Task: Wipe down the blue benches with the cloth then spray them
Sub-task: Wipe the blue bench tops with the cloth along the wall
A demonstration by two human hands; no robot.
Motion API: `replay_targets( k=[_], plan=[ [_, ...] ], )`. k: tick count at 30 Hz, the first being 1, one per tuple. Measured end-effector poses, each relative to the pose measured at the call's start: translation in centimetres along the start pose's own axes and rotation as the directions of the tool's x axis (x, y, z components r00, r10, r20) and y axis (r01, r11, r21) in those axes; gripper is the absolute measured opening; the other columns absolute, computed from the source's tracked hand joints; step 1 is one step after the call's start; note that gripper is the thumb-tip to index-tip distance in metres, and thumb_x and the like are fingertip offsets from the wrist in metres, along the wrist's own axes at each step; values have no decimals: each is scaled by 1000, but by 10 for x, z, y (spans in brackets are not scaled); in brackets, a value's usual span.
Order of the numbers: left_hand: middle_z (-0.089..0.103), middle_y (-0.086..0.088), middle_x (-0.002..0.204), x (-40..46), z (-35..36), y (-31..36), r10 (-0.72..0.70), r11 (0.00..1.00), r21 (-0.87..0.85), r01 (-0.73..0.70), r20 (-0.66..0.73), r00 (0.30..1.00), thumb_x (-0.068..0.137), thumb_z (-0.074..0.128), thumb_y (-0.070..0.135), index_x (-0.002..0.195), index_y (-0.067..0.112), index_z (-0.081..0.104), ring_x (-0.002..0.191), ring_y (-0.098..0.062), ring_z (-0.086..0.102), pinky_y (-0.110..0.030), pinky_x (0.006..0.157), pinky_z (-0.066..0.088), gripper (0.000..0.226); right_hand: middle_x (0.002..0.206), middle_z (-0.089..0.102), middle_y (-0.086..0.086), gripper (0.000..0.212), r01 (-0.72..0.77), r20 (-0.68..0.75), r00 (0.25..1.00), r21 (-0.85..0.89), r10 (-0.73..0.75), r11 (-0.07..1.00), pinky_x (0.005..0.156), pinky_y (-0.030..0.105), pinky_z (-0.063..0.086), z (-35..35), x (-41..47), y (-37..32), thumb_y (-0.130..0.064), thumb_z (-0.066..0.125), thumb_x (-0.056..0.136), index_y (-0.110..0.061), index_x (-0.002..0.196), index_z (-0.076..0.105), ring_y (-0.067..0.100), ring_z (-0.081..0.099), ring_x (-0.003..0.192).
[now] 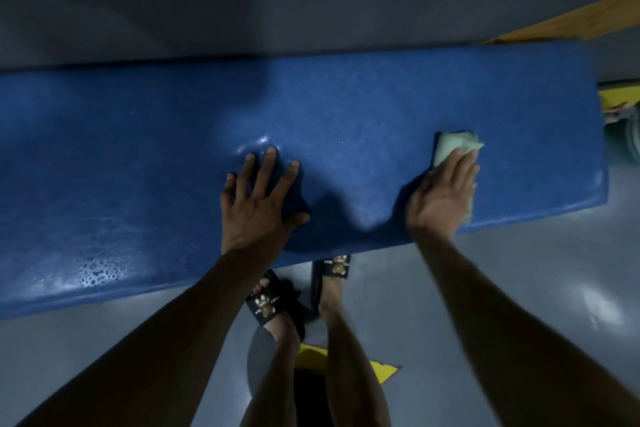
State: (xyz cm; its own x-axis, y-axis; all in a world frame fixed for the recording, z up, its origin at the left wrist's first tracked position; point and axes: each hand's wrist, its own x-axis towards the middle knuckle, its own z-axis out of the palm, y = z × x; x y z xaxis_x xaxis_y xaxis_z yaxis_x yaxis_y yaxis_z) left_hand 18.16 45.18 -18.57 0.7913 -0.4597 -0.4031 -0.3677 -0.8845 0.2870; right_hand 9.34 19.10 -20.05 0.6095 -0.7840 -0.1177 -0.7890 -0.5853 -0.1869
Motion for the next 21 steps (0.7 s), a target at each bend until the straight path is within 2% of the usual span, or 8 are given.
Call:
replay_targets(
  k=[4, 8, 9, 10, 13, 15, 18, 21],
  plan=[
    [-13, 7, 166, 0, 0, -1, 4, 1000, 3, -4, 18, 1000, 87, 49, 68, 155, 45, 9, 153, -27, -11, -53, 122, 6, 82, 162, 21, 20, 58, 395, 24, 918, 20, -396, 918, 125, 45, 10, 34, -71, -88, -21, 30, 100, -1, 155, 25, 35, 16, 152],
    [-12, 7, 167, 1, 0, -1, 3, 1000, 10, -3, 9, 1000, 86, 52, 67, 154, 44, 14, 153, -28, -9, -54, 121, 9, 81, 165, 19, 10, 63, 836, 222, 532, 19, -817, 549, 124, 45, 17, 19, -43, -63, -14, 34, 95, -11, 157, 23, 27, 15, 153],
    [-11, 8, 167, 1, 0, -1, 1, 1000, 5, -1, 1, 1000, 86, 52, 69, 154, 45, 11, 153, -28, -8, -54, 120, 9, 83, 164, 21, 11, 64, 852, 233, 508, 3, -829, 524, 123, 48, 19, 15, -18, -41, -12, 34, 94, -12, 157, 23, 27, 16, 153],
    [-10, 8, 167, 1, 1, -1, 5, 1000, 5, -5, -5, 1000, 86, 50, 70, 155, 46, 8, 153, -28, -8, -54, 120, 8, 84, 163, 24, 13, 62, 823, 226, 557, -21, -799, 568, 122, 51, 21, 12, 8, -16, -13, 34, 95, -11, 156, 25, 28, 20, 152],
    [-12, 8, 166, 1, 4, -2, 8, 1000, 9, -8, -4, 1000, 87, 46, 72, 154, 47, 3, 153, -27, -11, -52, 121, 5, 84, 163, 21, 18, 61, 430, 98, 902, -94, -421, 898, 123, 51, 15, -12, 66, 42, -19, 37, 99, -4, 156, 22, 35, 19, 151],
    [-11, 7, 167, 1, 4, -2, 4, 1000, 10, -3, -12, 1000, 86, 47, 72, 154, 47, 5, 153, -27, -10, -52, 121, 5, 84, 165, 10, 19, 67, 122, 64, 991, -77, -117, 990, 125, 45, 7, -12, 66, 31, -22, 28, 95, -1, 157, 11, 37, 9, 152],
    [-11, 7, 167, 1, 4, -1, -3, 1000, 7, 3, -9, 1000, 86, 47, 72, 154, 47, 7, 153, -27, -10, -53, 121, 6, 83, 162, 17, 25, 65, 109, -39, 993, 20, -109, 994, 124, 47, 10, 12, 19, -46, -26, 15, 97, 4, 154, 19, 42, 16, 150],
    [-4, 6, 167, 1, 4, 0, -6, 1000, 23, 7, -29, 1000, 84, 49, 72, 153, 45, 14, 153, -28, -3, -54, 119, 12, 82, 162, 24, 19, 56, 604, 62, 792, 63, -607, 795, 123, 49, 15, 32, -45, -97, -14, 36, 100, -2, 154, 28, 36, 18, 151]
  ],
)
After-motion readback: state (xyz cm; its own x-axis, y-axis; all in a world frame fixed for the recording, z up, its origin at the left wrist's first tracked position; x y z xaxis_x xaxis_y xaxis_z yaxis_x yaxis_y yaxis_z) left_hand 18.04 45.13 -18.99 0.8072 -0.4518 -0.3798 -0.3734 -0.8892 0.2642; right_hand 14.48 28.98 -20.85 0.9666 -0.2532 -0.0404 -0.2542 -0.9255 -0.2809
